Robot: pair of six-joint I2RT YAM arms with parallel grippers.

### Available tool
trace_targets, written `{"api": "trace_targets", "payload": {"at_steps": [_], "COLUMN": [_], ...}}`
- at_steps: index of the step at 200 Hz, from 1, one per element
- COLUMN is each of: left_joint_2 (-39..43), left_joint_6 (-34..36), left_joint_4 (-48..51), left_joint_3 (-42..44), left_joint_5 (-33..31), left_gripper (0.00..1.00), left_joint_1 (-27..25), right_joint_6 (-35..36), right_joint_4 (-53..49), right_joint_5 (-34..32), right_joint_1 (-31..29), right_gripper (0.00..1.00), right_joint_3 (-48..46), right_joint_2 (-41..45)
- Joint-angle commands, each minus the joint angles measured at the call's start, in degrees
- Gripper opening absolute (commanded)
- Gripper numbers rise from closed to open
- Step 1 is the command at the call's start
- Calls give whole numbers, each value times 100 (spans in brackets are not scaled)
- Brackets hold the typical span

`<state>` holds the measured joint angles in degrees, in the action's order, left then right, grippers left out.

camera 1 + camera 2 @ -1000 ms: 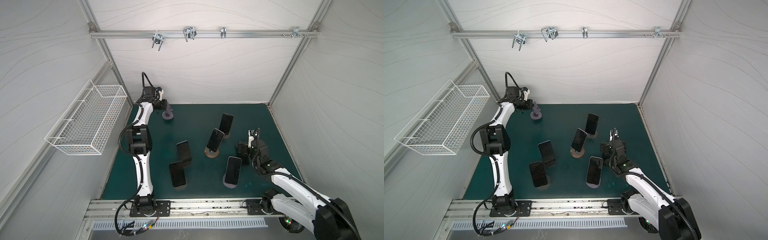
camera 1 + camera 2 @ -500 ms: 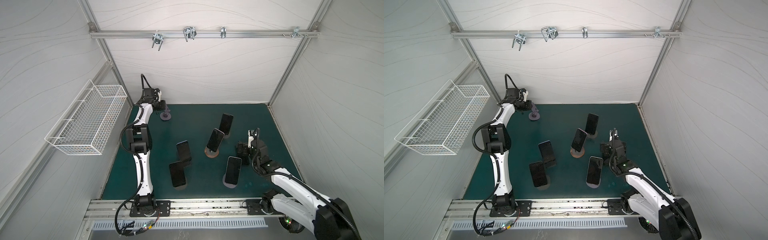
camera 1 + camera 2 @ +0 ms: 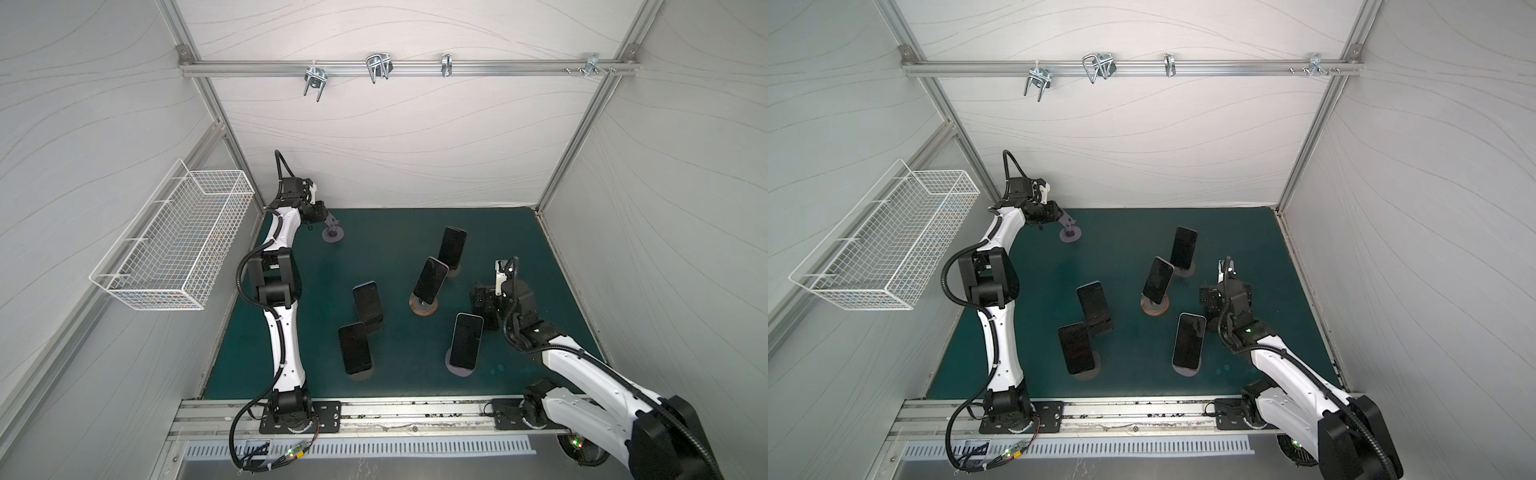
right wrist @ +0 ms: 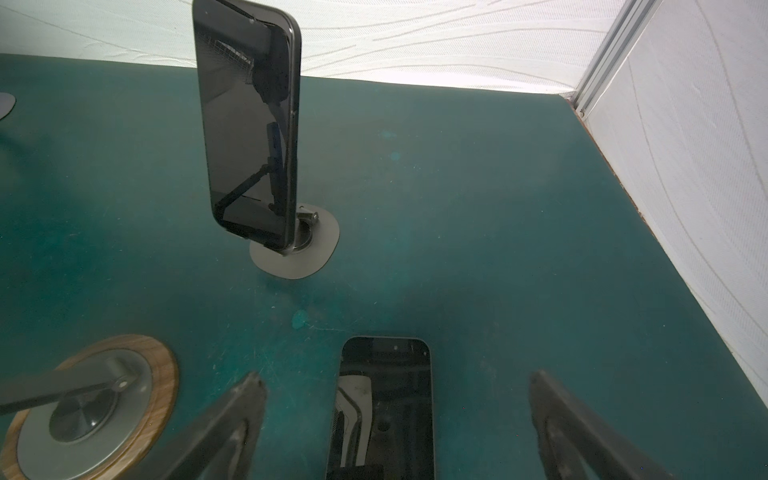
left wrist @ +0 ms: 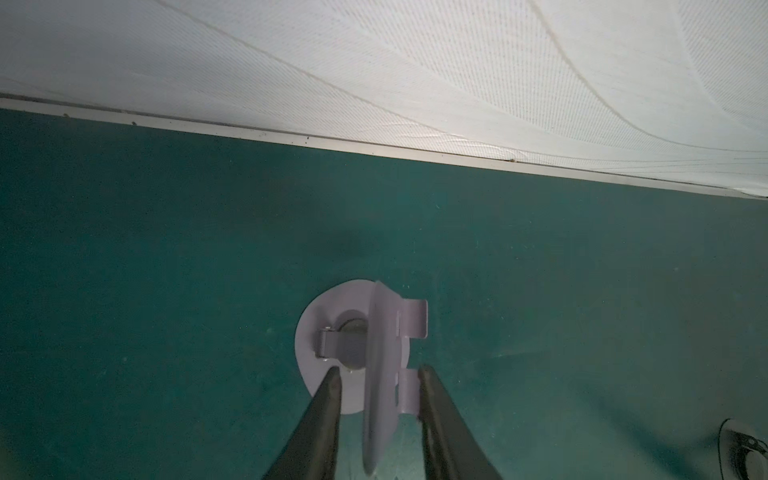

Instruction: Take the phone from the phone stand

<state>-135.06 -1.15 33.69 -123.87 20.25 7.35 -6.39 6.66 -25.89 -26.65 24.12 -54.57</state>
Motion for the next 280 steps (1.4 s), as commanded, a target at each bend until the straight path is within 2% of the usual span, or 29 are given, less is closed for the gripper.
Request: {"api": "trace_targets", "payload": {"at_steps": [1,50,89,141,154,184,198,235,280], "left_joint_2": [474,1410,2284,3574,3912,4691,5044,5962,6280], "left_joint_6": [59,287,557,720,787,1043,1135,1403,1517], "left_joint_4": [193,255,311,415,339,-73,-348,-1241,-2470], "left_joint_3": [149,1252,2318,3809,4284,5521,6107,7502,8395], "left_joint_5": [86,-381,-476,-452,-476,-783,-1022,-1162,-892], "left_gripper": [37,46,55,57,60,71,79,99,100], "left_joint_1": [28,28,26,27,27,29,28,40,63], "right_joint_6": [84,-6,-103,-180,-215,-229,-234,-238,-253], "right_joint_4": [134,118,46,57,49,33,35,-80,-102], "right_joint_5": [-84,-185,-275,-330,-277,-259,-224,-248,-273], "right_joint_1": [-42,-59,-51,5,68,87,99,108,108], "right_gripper": [99,99,99,99,99,99,99,99,99], "right_joint_3": [58,4,-4,-144,-161,-136,-103,105,154], "right_joint_2": [95,209,262,532,562,515,469,127,43]}}
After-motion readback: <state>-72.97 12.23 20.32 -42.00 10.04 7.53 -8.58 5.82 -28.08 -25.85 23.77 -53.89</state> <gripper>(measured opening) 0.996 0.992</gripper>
